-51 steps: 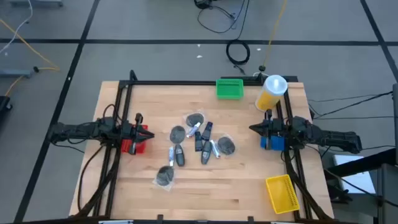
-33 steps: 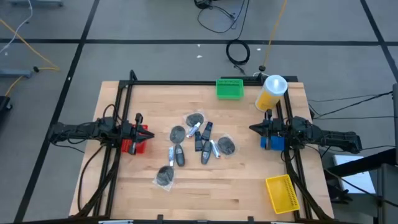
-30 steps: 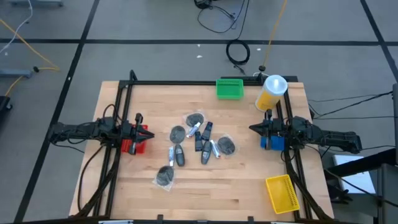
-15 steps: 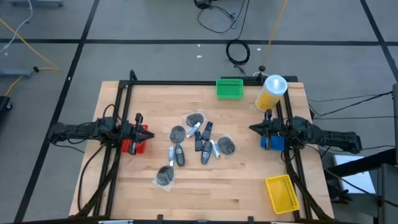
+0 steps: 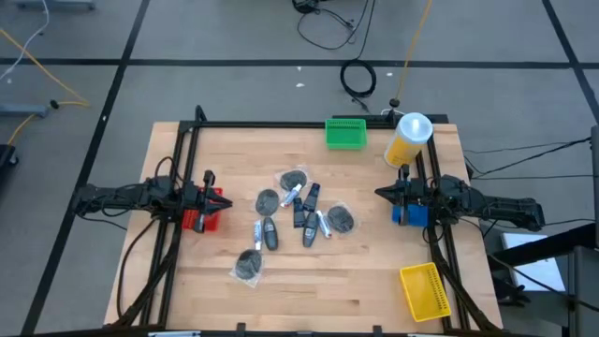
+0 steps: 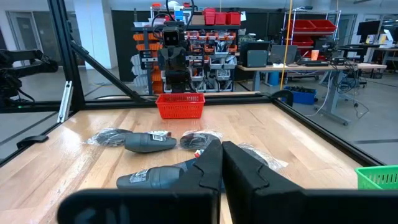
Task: Pick & Place Travel size toiletries
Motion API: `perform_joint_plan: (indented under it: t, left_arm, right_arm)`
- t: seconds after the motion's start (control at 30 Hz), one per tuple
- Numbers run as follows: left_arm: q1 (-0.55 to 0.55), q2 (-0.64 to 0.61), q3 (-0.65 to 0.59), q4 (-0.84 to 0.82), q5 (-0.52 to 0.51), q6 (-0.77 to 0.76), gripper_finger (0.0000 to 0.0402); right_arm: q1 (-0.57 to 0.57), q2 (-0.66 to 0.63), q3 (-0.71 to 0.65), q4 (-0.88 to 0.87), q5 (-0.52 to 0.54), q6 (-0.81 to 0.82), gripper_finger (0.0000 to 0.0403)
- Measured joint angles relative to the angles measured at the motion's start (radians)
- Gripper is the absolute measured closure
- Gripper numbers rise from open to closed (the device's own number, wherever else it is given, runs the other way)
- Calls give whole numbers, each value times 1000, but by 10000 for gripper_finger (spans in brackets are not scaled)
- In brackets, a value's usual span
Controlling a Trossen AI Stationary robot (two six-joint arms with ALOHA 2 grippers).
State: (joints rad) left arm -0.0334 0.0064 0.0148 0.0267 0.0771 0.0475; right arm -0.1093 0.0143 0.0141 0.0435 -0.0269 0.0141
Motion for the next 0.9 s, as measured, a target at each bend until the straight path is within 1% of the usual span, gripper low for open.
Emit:
perform_joint_plan:
  t: [0.07, 0.13, 0.27, 0.33, 0.4, 0.47, 0.6, 0.7, 0.8, 0.9]
  left_arm:
    - [0, 0, 0, 0, 0, 0, 371]
    - [0, 0, 0, 0, 0, 0, 371]
    - [0, 0, 0, 0, 0, 0, 371]
    - [0, 0, 0, 0, 0, 0, 371]
    - [0, 0, 0, 0, 0, 0, 371]
    - [0, 0, 0, 0, 0, 0, 371]
    - [0, 0, 0, 0, 0, 0, 371]
    - [0, 0, 0, 0, 0, 0, 371]
    - [0, 0, 0, 0, 0, 0, 371]
    - [0, 0, 0, 0, 0, 0, 371]
  right_arm:
    - [0, 1, 0, 36, -1, -16, 399]
    - [0, 5, 0, 139, -3, -28, 399]
    - [0, 24, 0, 328, -14, 68, 399]
    - [0, 58, 0, 396, -77, 105, 399]
    - [0, 122, 0, 472, -157, 108, 399]
    - [1, 212, 0, 556, -188, 88, 399]
    - [13, 444, 0, 678, -180, 28, 398]
    - [40, 639, 9, 757, -156, 24, 388]
    - [74, 825, 48, 765, -156, -10, 360]
    - [102, 998, 87, 755, -157, -34, 319]
